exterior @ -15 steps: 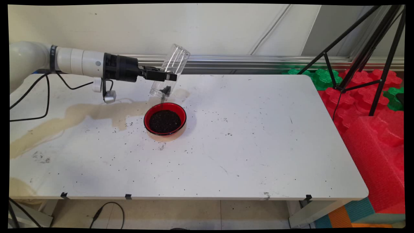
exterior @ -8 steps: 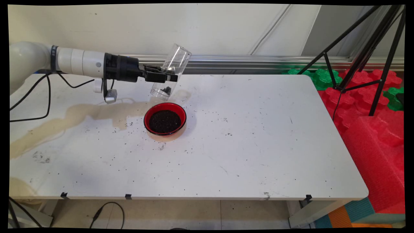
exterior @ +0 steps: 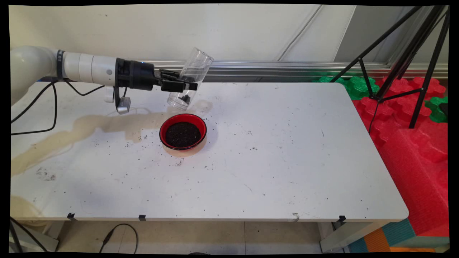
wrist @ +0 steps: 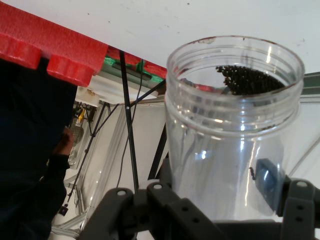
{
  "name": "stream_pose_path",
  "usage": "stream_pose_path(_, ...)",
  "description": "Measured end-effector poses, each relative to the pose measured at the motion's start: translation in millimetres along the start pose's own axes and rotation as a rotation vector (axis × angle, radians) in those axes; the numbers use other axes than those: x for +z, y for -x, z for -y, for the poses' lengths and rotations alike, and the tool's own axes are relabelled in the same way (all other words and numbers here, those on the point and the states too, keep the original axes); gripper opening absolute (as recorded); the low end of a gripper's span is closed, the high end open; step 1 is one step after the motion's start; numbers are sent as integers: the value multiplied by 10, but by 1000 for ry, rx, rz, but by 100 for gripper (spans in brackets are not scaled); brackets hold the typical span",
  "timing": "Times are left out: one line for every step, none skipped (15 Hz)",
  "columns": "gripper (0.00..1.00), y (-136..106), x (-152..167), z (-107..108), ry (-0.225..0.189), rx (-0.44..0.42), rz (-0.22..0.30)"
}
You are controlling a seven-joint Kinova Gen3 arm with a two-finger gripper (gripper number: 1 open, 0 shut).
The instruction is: Pour the black seasoning powder in the red bowl
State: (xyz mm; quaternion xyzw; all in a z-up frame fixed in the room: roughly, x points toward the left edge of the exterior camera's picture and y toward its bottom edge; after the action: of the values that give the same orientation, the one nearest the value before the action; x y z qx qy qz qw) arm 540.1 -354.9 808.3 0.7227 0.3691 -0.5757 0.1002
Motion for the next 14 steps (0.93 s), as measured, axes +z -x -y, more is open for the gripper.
stream_pose_path(0,1,0,-1,0,4,0)
stream_pose_path(0,4,-2,-3,0,7,1)
stream_pose_path(0,6,-5,-5,0,8,2)
stream_pose_path(0,7,-6,-7,0,8,2)
stream_pose_path(0,10,-9,-7,0,9,2)
stream_pose_path(0,13,-12,-9,0,8,2)
stream_pose_path(0,14,-15,-9,0,7,2)
stream_pose_path(0,15,-21,-8,0,5,2)
stream_pose_path(0,16,-23,-8,0,3,2)
stream_pose_path(0,17,-25,-7,0,-2,2)
stream_pose_path(0,19,-29,-7,1,-8,1)
stream_pose_path(0,21,-32,-6,2,-16,2)
stream_pose_path(0,24,-35,-5,3,-23,2)
stream_pose_path(0,26,-38,-3,4,-31,2)
